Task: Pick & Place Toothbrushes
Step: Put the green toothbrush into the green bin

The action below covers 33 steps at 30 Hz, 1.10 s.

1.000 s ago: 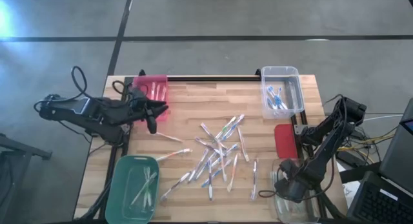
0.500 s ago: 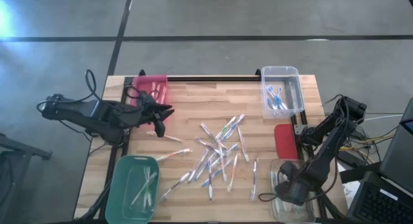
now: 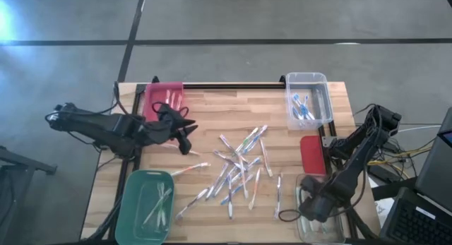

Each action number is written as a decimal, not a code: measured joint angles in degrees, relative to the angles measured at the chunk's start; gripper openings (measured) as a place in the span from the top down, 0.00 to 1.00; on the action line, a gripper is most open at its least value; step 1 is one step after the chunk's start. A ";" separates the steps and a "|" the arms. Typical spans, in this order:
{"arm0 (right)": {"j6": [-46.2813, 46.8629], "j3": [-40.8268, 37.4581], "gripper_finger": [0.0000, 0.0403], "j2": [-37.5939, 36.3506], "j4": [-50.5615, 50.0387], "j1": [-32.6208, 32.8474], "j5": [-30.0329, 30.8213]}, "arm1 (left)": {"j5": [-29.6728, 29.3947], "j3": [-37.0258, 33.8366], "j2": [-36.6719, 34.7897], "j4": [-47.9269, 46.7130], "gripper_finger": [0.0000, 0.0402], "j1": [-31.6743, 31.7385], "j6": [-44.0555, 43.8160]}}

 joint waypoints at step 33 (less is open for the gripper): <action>-0.04 -5.97 0.55 0.04 6.28 2.98 0.34 | 2.83 0.00 18.30 15.16 0.77 0.00 -11.53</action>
